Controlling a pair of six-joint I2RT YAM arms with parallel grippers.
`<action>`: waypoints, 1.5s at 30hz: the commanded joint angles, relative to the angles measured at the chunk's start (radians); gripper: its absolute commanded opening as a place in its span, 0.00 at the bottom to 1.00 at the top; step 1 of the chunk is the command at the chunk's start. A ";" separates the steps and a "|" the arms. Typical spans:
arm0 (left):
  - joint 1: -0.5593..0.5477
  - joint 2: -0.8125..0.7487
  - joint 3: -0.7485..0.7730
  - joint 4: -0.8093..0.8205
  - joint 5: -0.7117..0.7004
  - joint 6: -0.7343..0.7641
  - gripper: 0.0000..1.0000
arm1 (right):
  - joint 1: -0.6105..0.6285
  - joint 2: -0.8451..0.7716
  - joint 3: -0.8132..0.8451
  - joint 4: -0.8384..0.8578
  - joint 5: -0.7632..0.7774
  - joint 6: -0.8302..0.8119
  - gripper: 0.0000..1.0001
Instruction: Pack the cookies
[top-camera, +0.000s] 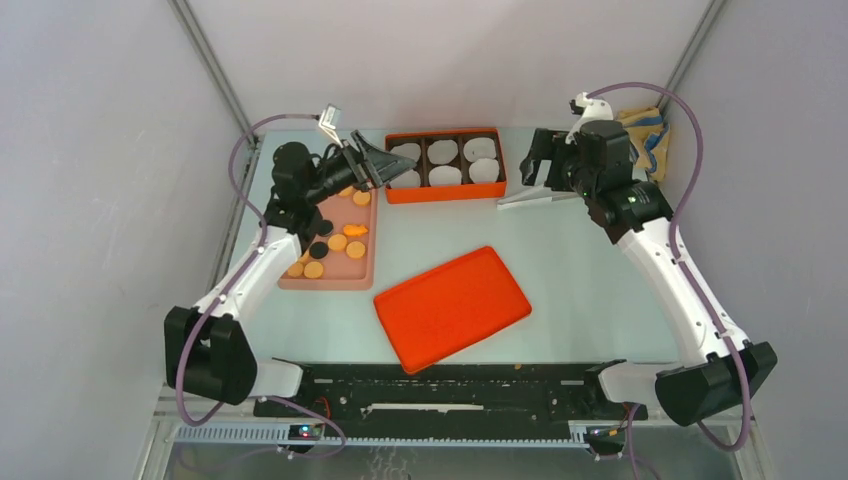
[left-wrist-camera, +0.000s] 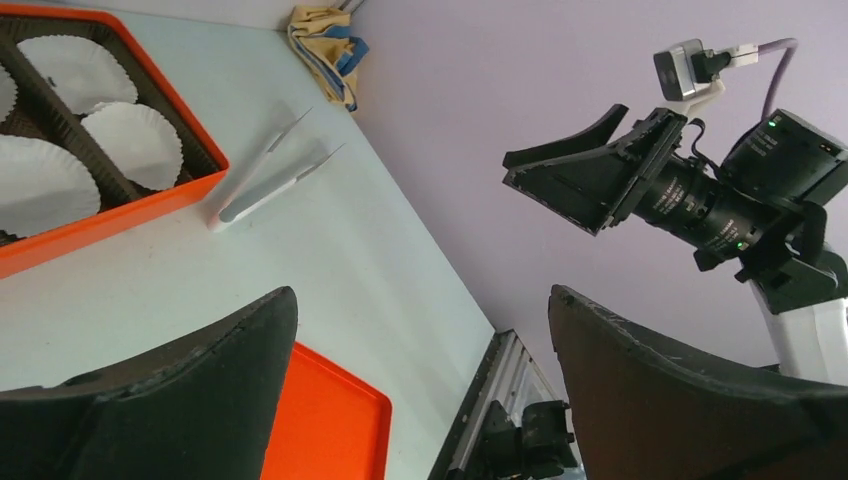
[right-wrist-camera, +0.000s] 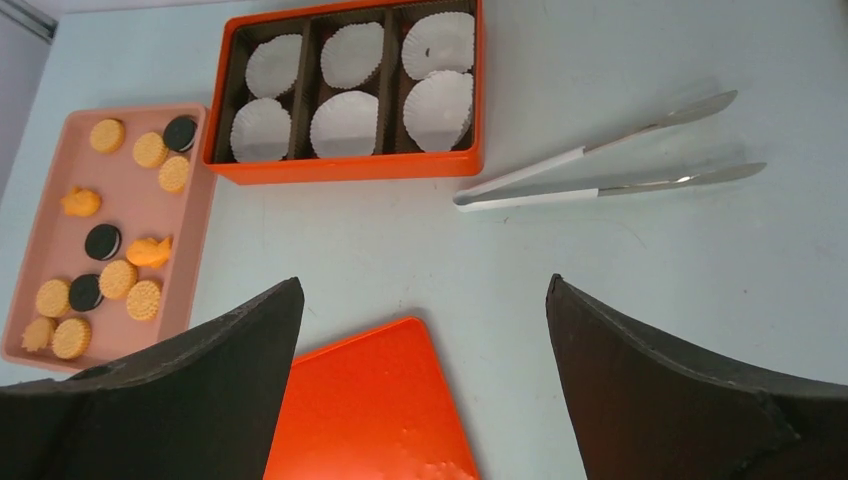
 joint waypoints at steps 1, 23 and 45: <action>0.014 -0.002 0.090 -0.063 -0.034 0.025 1.00 | 0.047 0.034 0.015 0.000 0.112 -0.023 1.00; -0.049 0.104 0.259 -0.491 -0.714 0.352 1.00 | -0.089 0.697 0.314 -0.122 0.216 0.044 1.00; -0.063 0.100 0.151 -0.502 -0.712 0.400 1.00 | -0.178 0.846 0.150 -0.083 0.061 0.166 0.64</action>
